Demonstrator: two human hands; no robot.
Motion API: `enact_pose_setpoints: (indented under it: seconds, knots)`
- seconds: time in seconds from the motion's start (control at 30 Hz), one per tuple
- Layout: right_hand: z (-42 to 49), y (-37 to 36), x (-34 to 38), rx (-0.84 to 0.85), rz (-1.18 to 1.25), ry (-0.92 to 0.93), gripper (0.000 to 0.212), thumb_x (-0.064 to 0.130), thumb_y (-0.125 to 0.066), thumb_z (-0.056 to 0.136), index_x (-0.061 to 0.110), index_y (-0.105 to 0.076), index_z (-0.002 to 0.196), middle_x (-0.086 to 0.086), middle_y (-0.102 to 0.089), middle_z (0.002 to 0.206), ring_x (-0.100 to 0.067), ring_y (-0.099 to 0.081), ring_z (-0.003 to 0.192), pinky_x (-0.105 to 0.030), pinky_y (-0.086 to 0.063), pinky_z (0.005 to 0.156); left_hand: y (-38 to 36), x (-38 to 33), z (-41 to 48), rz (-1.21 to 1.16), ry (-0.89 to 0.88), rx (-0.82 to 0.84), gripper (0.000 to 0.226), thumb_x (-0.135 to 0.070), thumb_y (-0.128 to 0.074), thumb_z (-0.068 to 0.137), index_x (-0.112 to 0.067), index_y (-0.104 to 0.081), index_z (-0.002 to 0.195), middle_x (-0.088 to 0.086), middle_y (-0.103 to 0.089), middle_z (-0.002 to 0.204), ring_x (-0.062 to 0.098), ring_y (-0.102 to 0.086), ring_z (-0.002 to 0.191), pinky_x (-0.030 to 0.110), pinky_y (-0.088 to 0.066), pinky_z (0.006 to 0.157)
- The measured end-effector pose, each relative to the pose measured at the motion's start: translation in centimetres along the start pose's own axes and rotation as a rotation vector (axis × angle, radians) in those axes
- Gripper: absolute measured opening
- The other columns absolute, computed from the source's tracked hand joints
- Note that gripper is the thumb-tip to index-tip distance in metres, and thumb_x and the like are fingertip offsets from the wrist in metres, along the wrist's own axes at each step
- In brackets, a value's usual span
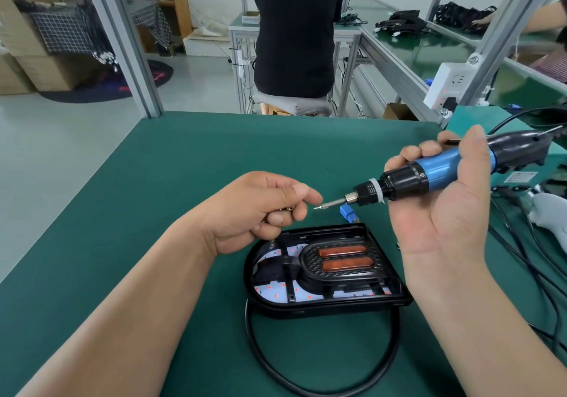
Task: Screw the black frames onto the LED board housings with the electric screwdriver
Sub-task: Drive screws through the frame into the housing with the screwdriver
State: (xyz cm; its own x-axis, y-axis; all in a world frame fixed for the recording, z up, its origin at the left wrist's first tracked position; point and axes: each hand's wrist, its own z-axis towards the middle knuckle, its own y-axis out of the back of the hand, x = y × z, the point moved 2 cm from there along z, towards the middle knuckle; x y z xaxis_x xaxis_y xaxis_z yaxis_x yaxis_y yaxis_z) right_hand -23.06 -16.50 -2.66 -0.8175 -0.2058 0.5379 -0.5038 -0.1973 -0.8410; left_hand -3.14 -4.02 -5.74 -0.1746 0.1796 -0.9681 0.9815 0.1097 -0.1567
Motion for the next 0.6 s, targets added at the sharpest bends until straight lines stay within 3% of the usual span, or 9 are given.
enact_pose_setpoints:
  seconds: [0.17, 0.3, 0.4, 0.5, 0.6]
  knots:
    - [-0.1, -0.4, -0.2, 0.046, -0.053, -0.004, 0.018, 0.035, -0.064, 0.104, 0.018, -0.056, 0.104, 0.004, -0.057, 0.080, -0.016, -0.056, 0.078, -0.033, -0.047, 0.090, 2.7, 0.0, -0.8, 0.356, 0.113, -0.206, 0.024, -0.027, -0.067, 0.102, -0.006, -0.079, 0.103, -0.005, -0.045, 0.067, 0.008, -0.028, 0.051, 0.017, -0.021, 0.042]
    - [-0.4, -0.4, -0.6, 0.087, -0.088, -0.024, 0.014, 0.031, -0.064, 0.102, 0.019, -0.057, 0.104, 0.004, -0.056, 0.080, -0.016, -0.055, 0.078, -0.033, -0.047, 0.090, 3.3, 0.1, -1.6, 0.486, 0.231, -0.138, 0.032, -0.038, -0.073, 0.097, -0.007, -0.081, 0.099, -0.006, -0.035, 0.064, 0.012, -0.023, 0.054, 0.022, -0.018, 0.045]
    - [-0.5, -0.2, -0.9, 0.086, -0.120, -0.027, 0.010, 0.027, -0.062, 0.102, 0.019, -0.058, 0.104, 0.004, -0.055, 0.080, -0.016, -0.054, 0.078, -0.034, -0.046, 0.090, 3.1, -0.2, -1.9, 0.577, 0.254, -0.017, 0.040, -0.042, -0.079, 0.091, -0.010, -0.068, 0.071, -0.007, -0.030, 0.061, 0.016, -0.021, 0.056, 0.025, -0.016, 0.047]
    - [-0.4, 0.0, -1.1, 0.080, -0.143, -0.021, 0.010, 0.026, -0.062, 0.102, 0.018, -0.057, 0.106, 0.004, -0.055, 0.080, -0.016, -0.055, 0.078, -0.034, -0.047, 0.090, 3.0, -0.2, -2.0, 0.657, 0.275, 0.008, 0.045, -0.047, -0.079, 0.081, -0.003, -0.073, 0.088, -0.004, -0.031, 0.061, 0.016, -0.025, 0.056, 0.027, -0.017, 0.050]
    - [-0.2, 0.1, -1.1, 0.091, -0.139, -0.019, 0.012, 0.027, -0.063, 0.102, 0.019, -0.057, 0.108, 0.004, -0.055, 0.080, -0.016, -0.055, 0.078, -0.033, -0.049, 0.089, 2.6, -0.1, -1.9, 0.688, 0.241, 0.024, 0.019, -0.038, -0.081, 0.087, -0.020, -0.083, 0.095, -0.003, -0.038, 0.060, 0.014, -0.031, 0.054, 0.026, -0.022, 0.049]
